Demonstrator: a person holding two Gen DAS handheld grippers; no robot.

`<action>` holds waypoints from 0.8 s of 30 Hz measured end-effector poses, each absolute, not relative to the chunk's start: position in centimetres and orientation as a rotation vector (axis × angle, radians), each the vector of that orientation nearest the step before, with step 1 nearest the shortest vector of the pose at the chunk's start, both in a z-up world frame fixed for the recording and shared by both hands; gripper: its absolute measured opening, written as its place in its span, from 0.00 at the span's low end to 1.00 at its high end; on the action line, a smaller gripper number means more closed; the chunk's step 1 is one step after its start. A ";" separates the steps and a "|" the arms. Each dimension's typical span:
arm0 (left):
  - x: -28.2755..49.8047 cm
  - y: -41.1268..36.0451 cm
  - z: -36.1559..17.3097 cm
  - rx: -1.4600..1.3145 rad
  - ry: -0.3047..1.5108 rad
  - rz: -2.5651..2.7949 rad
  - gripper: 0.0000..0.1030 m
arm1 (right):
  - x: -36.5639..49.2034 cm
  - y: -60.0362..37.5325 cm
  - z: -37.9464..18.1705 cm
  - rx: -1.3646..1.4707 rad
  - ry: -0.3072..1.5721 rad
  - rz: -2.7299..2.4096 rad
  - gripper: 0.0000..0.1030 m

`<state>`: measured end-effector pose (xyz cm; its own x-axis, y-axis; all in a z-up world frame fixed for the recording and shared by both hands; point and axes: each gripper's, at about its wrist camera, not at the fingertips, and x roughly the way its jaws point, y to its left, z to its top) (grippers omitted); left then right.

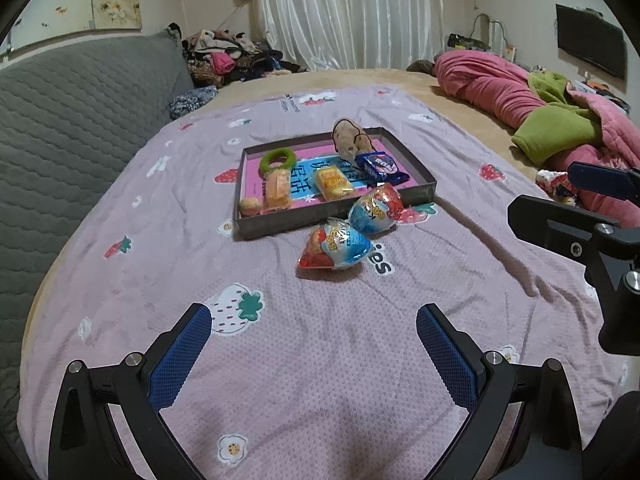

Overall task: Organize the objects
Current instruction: 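Lift both open tools away from the tray toward the two Kinder egg packs, then grasp the red Kinder egg pack with the left tool while the right tool grasps the blue egg pack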

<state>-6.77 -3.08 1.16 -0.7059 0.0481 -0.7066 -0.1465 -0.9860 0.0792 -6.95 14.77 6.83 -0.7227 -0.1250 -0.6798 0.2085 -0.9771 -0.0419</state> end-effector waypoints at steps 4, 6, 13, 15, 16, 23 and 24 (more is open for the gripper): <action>-7.6 -2.8 0.2 -1.166 0.196 2.794 0.99 | -7.9 14.7 6.0 1.094 0.172 -2.746 0.92; -8.1 -2.8 -0.3 -1.172 0.184 2.784 0.99 | -8.5 14.7 5.6 1.106 0.173 -2.745 0.92; -9.9 -2.8 -1.9 -1.197 0.181 2.766 0.99 | -10.7 14.3 4.3 1.137 0.175 -2.726 0.92; -10.4 -2.9 -2.2 -1.203 0.175 2.766 0.99 | -11.2 14.2 3.8 1.146 0.176 -2.721 0.92; -10.6 -3.0 -2.4 -1.206 0.170 2.763 0.99 | -11.5 14.1 3.6 1.151 0.176 -2.718 0.92; -12.7 -2.9 -3.3 -1.227 0.169 2.751 0.99 | -13.3 13.9 2.4 1.185 0.158 -2.706 0.92; -13.0 -2.9 -3.3 -1.226 0.160 2.747 0.99 | -13.7 13.8 2.1 1.188 0.156 -2.705 0.92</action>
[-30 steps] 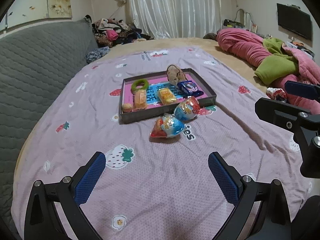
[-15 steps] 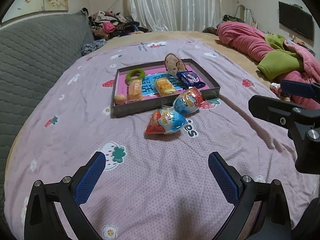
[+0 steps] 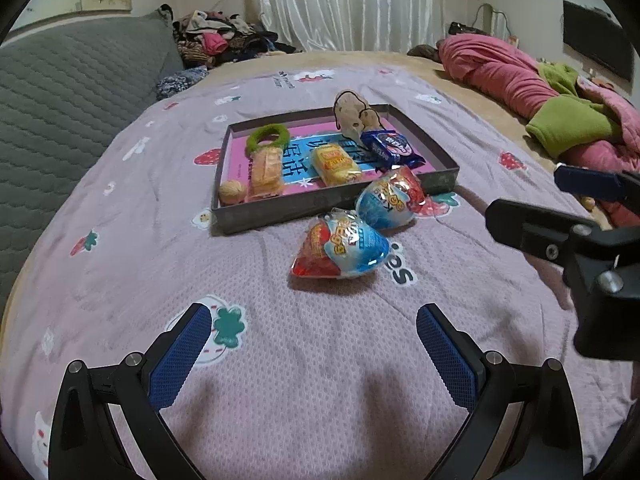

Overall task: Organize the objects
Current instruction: 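Grasp the red Kinder egg pack with the left tool while the right tool grasps the blue egg pack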

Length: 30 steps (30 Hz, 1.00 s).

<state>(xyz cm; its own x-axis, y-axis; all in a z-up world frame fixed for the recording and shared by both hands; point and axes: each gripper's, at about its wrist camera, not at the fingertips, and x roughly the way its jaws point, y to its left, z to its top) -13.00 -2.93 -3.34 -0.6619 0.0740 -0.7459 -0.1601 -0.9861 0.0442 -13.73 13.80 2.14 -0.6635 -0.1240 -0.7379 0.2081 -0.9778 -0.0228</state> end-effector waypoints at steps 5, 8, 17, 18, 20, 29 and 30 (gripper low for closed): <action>-14.7 -2.9 -4.3 -1.246 0.149 2.735 0.99 | -15.3 13.5 0.9 1.219 0.150 -2.686 0.92; -15.7 -2.9 -4.8 -1.247 0.139 2.730 0.99 | -16.5 13.2 -0.1 1.242 0.143 -2.670 0.92; -19.3 -2.5 -7.1 -1.282 0.123 2.691 0.99 | -20.6 12.8 -3.1 1.324 0.090 -2.645 0.92; -19.6 -2.6 -7.3 -1.277 0.108 2.687 0.99 | -21.1 12.8 -3.3 1.329 0.082 -2.643 0.92; -20.1 -2.5 -7.8 -1.288 0.100 2.680 0.99 | -21.8 12.8 -3.9 1.343 0.065 -2.637 0.92; -21.9 -2.3 -9.1 -1.289 0.072 2.657 0.99 | -24.7 12.7 -6.0 1.394 0.007 -2.600 0.92; -22.1 -2.4 -9.2 -1.292 0.061 2.652 0.99 | -25.0 12.7 -6.3 1.398 -0.004 -2.596 0.92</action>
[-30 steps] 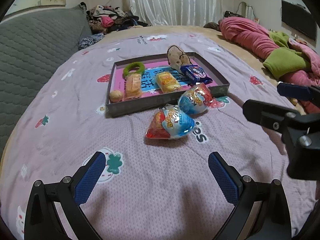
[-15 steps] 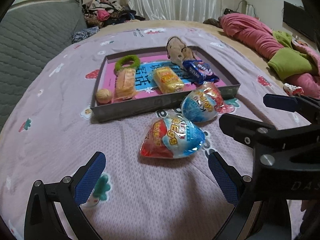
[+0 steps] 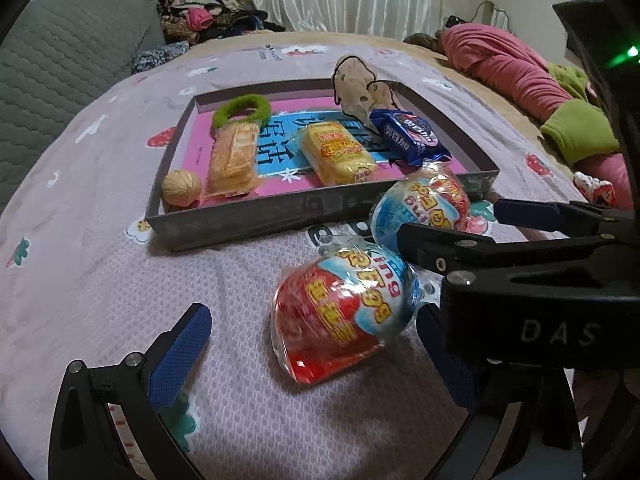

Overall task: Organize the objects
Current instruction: 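Grasp the red Kinder egg pack with the left tool while the right tool grasps the blue egg pack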

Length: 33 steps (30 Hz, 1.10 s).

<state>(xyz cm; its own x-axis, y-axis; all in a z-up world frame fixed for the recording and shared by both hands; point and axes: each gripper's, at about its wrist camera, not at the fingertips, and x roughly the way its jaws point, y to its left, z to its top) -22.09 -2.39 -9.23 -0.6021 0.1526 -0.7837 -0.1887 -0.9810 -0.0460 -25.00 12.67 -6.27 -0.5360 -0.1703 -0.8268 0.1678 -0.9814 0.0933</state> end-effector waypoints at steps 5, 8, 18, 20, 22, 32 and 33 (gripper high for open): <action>-23.1 -2.8 -9.6 -1.292 -0.012 2.617 0.99 | -26.2 13.0 -7.4 1.421 -0.076 -2.576 0.92; -23.4 -2.8 -9.9 -1.292 -0.028 2.604 0.99 | -26.7 13.0 -7.9 1.421 -0.094 -2.566 0.91; -24.3 -2.7 -10.5 -1.314 -0.033 2.575 0.58 | -27.4 12.5 -8.5 1.388 -0.135 -2.506 0.60; -24.3 -2.9 -10.5 -1.314 -0.048 2.568 0.56 | -27.4 12.3 -8.5 1.384 -0.126 -2.508 0.60; -24.4 -3.0 -10.4 -1.308 -0.061 2.565 0.55 | -27.4 12.3 -8.5 1.376 -0.131 -2.504 0.59; -23.9 -3.1 -10.2 -1.302 -0.037 2.579 0.54 | -26.1 12.3 -7.4 1.330 -0.129 -2.505 0.58; -23.8 -3.2 -10.2 -1.307 -0.033 2.582 0.54 | -26.0 12.3 -7.3 1.327 -0.123 -2.508 0.58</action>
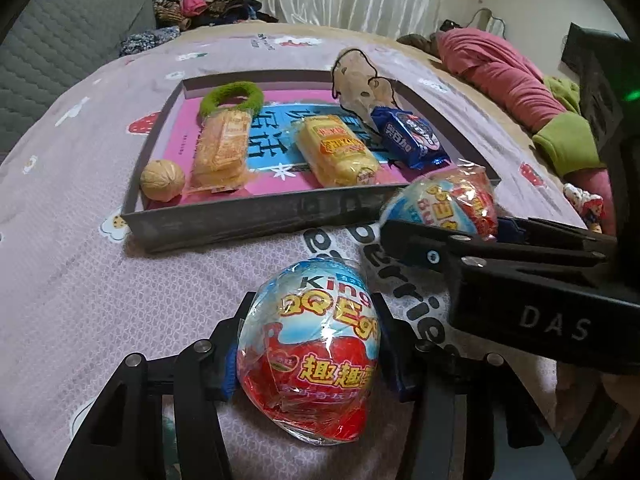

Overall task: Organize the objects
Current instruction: 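Grasp the red Kinder egg pack with the left tool while the right tool grasps the blue egg pack, then lift and carry both Kinder egg packs over the tray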

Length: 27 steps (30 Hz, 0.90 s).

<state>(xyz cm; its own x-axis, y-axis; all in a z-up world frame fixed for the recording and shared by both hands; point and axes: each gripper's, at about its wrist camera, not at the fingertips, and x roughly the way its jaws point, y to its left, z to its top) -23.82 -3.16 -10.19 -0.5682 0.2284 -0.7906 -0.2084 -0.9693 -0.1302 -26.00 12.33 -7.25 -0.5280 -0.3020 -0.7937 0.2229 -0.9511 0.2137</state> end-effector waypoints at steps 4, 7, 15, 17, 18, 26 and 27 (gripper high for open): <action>-23.4 -3.5 -9.8 -1.307 -0.022 2.599 0.53 | -25.4 12.4 -6.7 1.319 -0.118 -2.513 0.58; -22.8 -4.0 -8.9 -1.292 -0.028 2.615 0.53 | -24.8 12.5 -6.0 1.305 -0.117 -2.519 0.58; -21.3 -5.0 -5.5 -1.248 -0.032 2.666 0.52 | -22.8 12.2 -2.8 1.255 -0.103 -2.534 0.58; -20.8 -5.3 -4.4 -1.230 -0.032 2.682 0.52 | -22.2 12.2 -1.8 1.240 -0.100 -2.540 0.58; -20.6 -5.4 -3.9 -1.226 -0.031 2.688 0.52 | -22.0 12.1 -1.3 1.231 -0.099 -2.545 0.58; -18.1 -5.8 0.5 -1.145 -0.022 2.737 0.52 | -19.3 12.1 2.9 1.159 -0.072 -2.577 0.58; -17.9 -5.8 1.0 -1.137 -0.020 2.740 0.52 | -19.0 12.2 3.4 1.148 -0.067 -2.582 0.58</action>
